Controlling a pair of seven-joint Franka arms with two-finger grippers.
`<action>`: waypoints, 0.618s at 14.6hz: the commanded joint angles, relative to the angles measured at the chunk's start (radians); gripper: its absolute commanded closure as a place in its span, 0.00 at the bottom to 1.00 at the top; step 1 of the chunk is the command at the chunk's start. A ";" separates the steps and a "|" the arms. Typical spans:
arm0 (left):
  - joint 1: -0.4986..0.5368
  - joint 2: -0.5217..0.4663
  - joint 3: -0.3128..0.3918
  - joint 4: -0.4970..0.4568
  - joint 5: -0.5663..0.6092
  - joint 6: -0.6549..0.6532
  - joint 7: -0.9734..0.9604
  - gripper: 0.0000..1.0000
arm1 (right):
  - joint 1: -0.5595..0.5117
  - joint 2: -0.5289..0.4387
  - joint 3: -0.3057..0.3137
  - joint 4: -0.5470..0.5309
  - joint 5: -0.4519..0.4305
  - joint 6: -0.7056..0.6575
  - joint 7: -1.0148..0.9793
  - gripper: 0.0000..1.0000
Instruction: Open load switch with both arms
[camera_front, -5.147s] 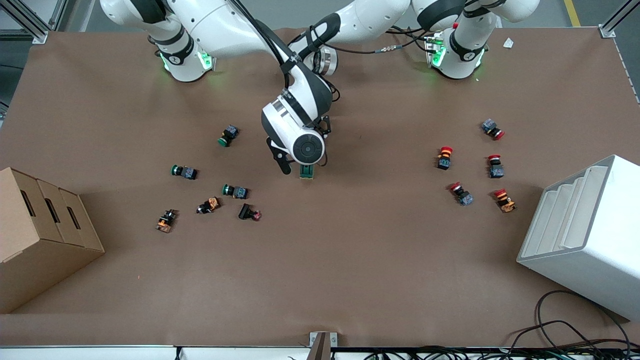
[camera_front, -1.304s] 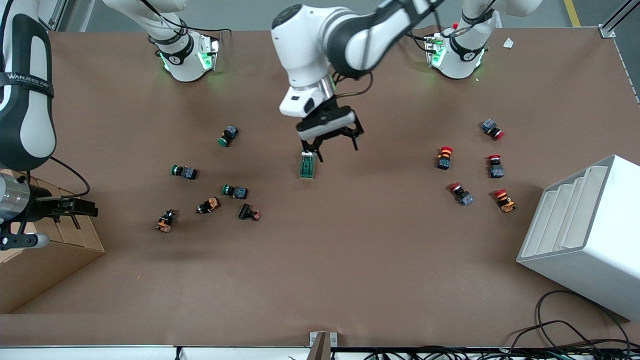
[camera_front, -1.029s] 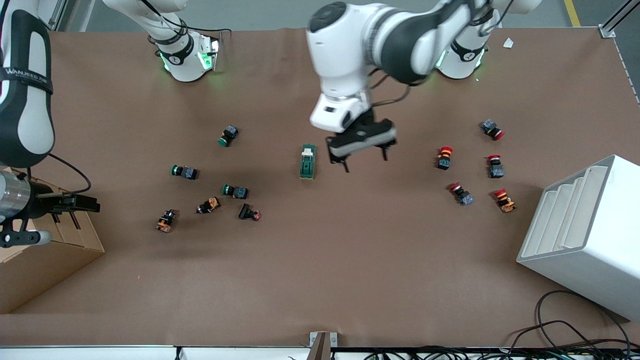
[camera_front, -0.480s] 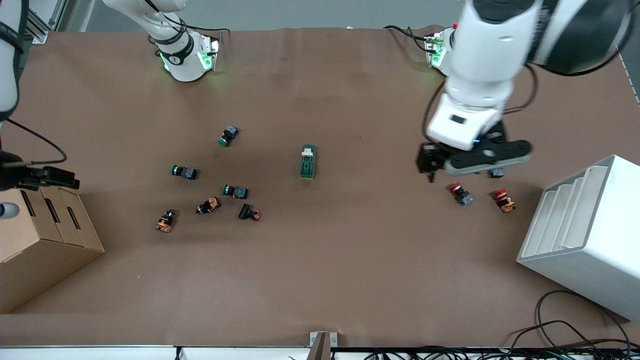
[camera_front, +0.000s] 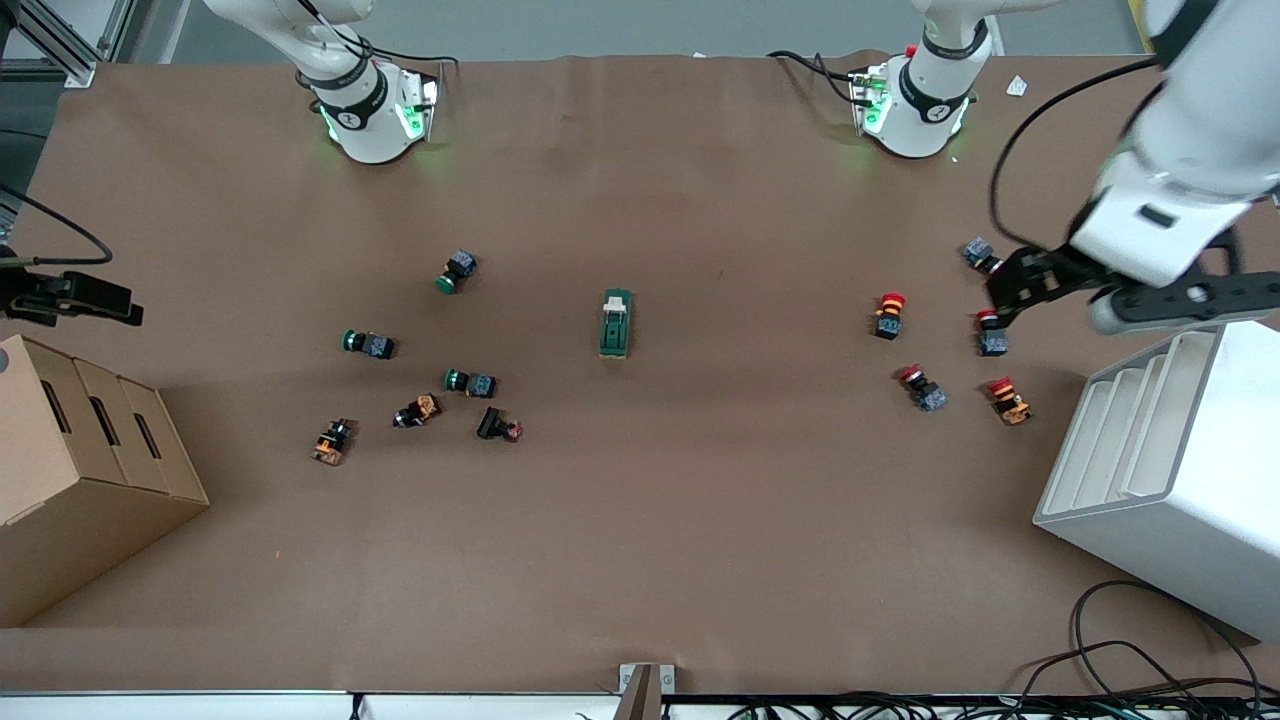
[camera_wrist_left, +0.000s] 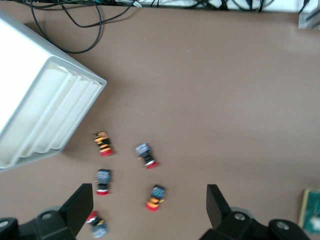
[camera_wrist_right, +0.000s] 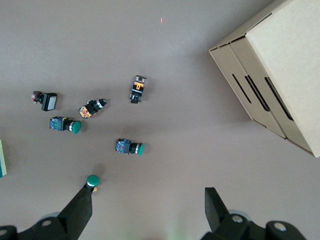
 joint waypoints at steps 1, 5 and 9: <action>-0.033 -0.111 0.119 -0.123 -0.084 -0.001 0.174 0.00 | 0.022 -0.092 -0.011 -0.094 -0.004 0.004 0.049 0.00; -0.091 -0.213 0.229 -0.247 -0.121 -0.001 0.220 0.00 | 0.027 -0.169 -0.004 -0.164 -0.004 -0.002 0.058 0.00; -0.106 -0.254 0.229 -0.293 -0.113 -0.001 0.223 0.00 | 0.033 -0.218 0.000 -0.174 -0.001 -0.029 0.061 0.00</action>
